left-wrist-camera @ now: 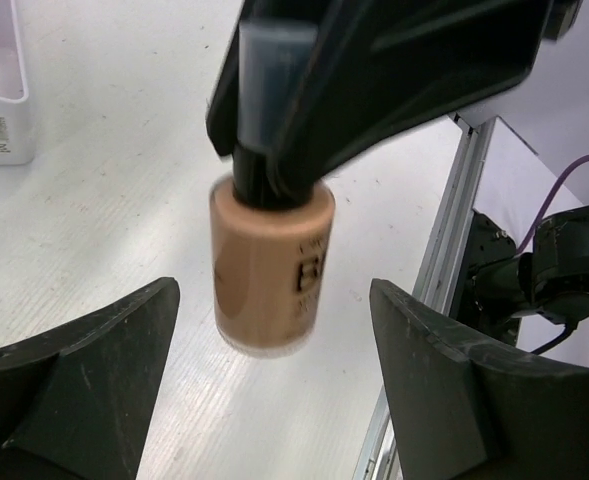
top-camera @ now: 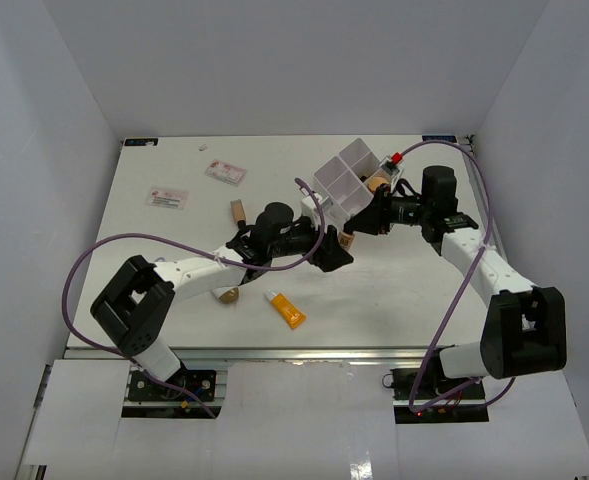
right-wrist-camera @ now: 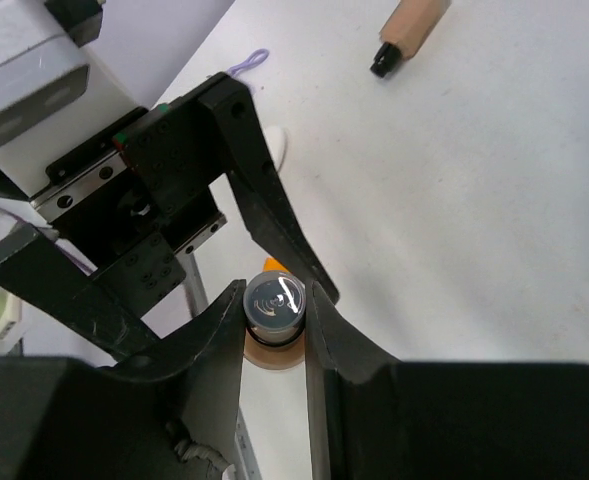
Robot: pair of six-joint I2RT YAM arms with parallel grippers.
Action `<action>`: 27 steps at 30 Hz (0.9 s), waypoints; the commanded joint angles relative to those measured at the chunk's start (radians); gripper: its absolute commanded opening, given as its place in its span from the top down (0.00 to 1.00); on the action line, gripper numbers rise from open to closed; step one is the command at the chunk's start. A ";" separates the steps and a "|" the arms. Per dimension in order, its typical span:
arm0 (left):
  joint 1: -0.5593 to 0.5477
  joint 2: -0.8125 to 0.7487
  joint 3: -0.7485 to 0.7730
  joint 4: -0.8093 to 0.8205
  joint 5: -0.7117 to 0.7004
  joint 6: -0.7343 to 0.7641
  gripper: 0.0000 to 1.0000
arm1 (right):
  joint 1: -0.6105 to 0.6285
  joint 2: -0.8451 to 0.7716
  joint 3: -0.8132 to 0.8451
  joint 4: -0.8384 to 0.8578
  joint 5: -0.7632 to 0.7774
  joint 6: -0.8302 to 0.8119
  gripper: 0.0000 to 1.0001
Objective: Organize the makeup
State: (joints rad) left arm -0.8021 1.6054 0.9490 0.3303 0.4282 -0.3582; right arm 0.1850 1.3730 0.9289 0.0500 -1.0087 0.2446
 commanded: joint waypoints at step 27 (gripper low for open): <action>0.018 -0.590 -0.109 -0.549 -0.626 0.225 0.05 | -0.028 0.364 0.432 -0.049 0.622 -0.336 0.92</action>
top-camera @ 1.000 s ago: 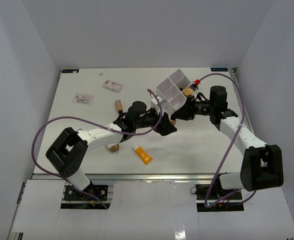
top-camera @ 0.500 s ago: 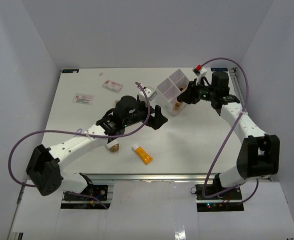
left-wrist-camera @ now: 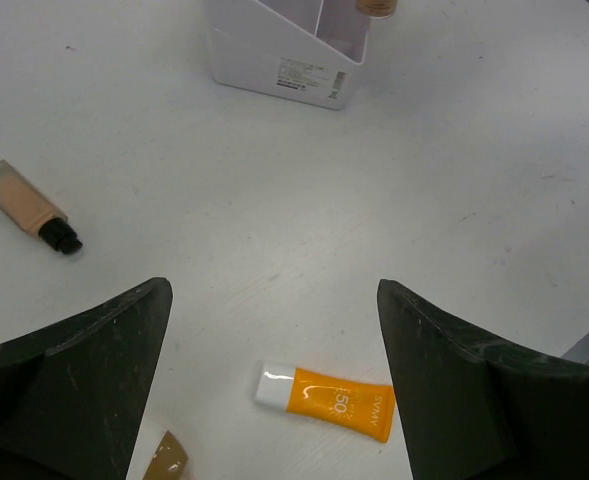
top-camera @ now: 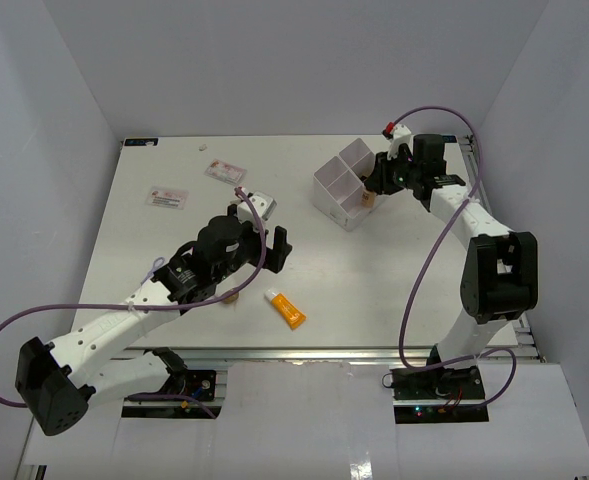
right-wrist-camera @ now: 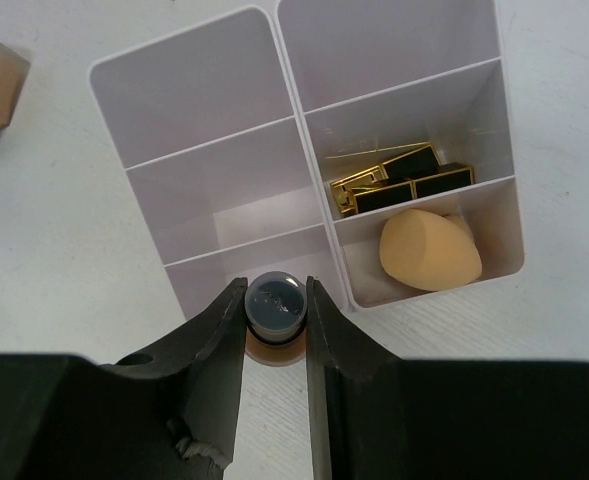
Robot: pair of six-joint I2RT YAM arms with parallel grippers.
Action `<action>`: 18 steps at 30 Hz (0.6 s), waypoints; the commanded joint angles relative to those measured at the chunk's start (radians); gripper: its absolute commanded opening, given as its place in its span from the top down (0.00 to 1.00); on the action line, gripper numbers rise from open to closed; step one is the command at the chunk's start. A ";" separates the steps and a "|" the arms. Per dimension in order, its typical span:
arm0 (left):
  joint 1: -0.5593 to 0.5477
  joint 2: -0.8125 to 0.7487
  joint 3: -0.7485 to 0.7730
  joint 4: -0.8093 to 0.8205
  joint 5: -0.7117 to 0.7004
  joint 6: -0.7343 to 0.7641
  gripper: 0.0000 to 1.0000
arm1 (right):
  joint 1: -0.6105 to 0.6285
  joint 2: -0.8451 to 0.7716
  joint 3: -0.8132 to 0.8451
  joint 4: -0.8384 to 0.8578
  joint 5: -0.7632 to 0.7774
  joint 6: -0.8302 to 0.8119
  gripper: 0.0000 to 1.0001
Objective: Organize the makeup
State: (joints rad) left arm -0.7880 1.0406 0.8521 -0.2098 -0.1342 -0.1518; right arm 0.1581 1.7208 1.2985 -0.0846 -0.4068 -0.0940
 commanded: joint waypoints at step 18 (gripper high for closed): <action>0.007 -0.015 -0.025 -0.005 -0.068 0.017 0.05 | 0.007 -0.003 -0.112 0.398 0.033 0.046 0.87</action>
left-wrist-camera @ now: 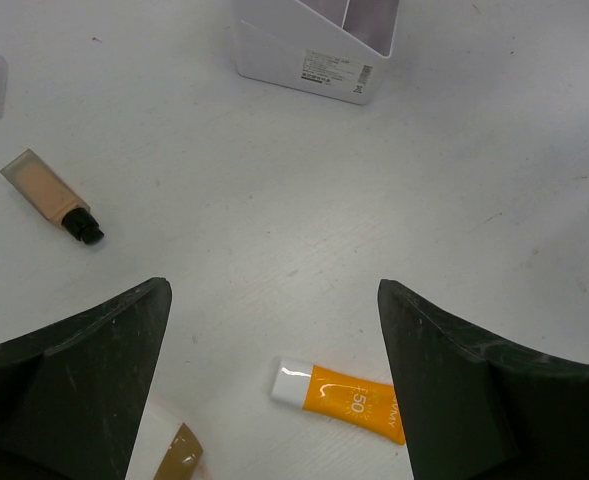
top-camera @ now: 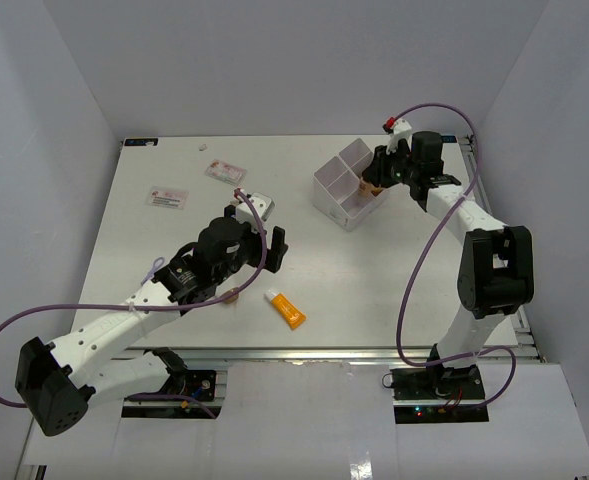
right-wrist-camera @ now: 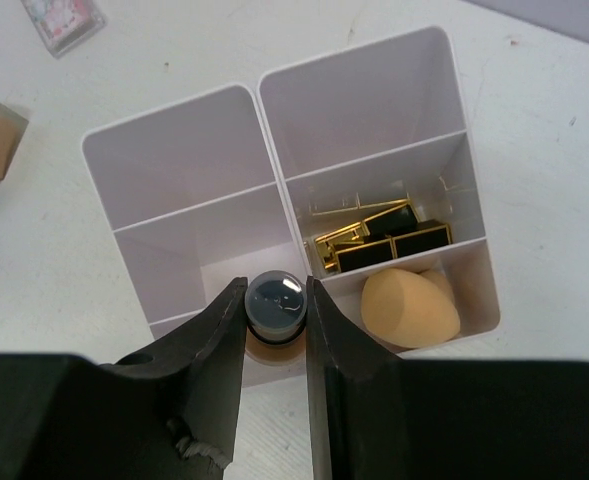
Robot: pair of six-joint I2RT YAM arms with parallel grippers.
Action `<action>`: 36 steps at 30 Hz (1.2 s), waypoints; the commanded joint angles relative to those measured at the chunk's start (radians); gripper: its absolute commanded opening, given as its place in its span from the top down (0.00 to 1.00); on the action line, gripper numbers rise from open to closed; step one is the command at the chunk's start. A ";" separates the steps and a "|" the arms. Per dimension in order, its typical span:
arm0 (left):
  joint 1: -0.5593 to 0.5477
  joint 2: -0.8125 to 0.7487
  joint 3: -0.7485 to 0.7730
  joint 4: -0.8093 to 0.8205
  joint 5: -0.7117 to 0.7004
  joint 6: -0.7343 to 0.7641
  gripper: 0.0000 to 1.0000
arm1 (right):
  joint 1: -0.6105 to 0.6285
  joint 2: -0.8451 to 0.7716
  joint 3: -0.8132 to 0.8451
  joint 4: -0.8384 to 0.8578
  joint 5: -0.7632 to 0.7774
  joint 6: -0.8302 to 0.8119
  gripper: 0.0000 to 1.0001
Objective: Organize the makeup
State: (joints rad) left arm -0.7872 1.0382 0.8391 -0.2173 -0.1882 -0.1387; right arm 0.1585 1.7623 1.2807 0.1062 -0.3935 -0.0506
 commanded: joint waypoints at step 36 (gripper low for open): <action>0.429 0.280 0.093 -0.020 0.428 -0.307 0.33 | -0.016 -0.453 -0.267 -0.176 -0.642 -0.373 0.08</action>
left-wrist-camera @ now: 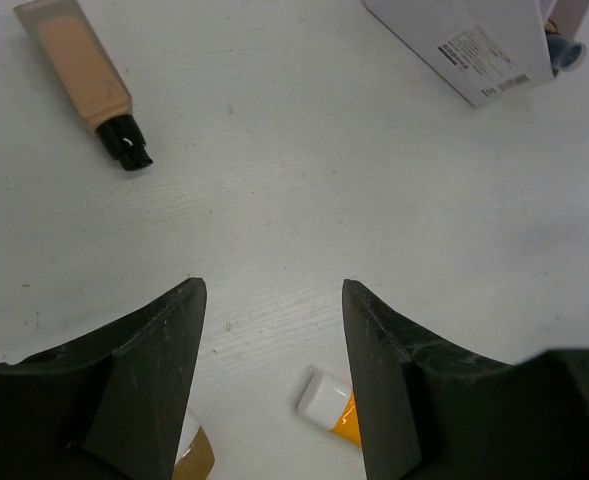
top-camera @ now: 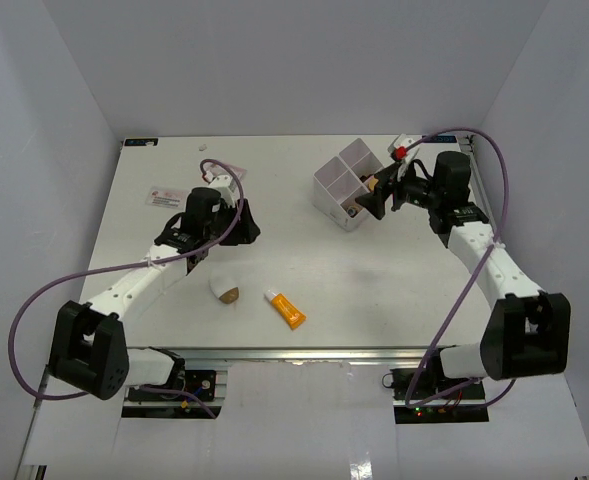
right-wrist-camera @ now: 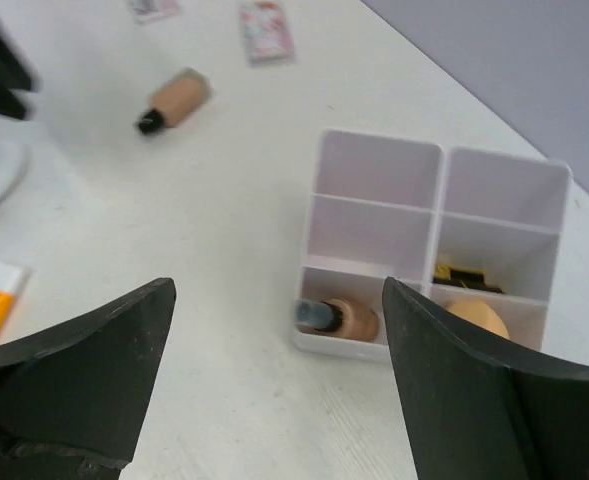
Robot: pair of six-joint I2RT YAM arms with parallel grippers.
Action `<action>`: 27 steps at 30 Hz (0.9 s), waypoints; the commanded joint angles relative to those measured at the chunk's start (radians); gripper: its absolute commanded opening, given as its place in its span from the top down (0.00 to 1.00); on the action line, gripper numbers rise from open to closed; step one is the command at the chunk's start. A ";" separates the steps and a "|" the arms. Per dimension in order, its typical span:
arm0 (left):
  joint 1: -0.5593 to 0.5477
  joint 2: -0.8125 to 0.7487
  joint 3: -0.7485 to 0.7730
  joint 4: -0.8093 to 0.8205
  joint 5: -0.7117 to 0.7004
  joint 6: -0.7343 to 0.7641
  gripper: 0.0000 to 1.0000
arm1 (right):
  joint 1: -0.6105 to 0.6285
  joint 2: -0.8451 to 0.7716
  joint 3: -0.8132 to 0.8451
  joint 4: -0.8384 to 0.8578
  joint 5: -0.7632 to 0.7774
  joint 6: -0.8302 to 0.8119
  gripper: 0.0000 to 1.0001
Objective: Organize the makeup
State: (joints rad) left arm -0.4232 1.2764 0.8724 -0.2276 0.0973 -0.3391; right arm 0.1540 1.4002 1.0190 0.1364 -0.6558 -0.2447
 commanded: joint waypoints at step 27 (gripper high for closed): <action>0.109 0.606 0.494 -0.173 -0.292 -0.062 0.22 | -0.202 -0.287 -0.225 -0.112 -0.600 -0.087 0.03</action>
State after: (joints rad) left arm -0.3168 1.8551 1.3034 -0.3788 -0.1386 -0.4376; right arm -0.0321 1.1338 0.8017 -0.0206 -1.2187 -0.3479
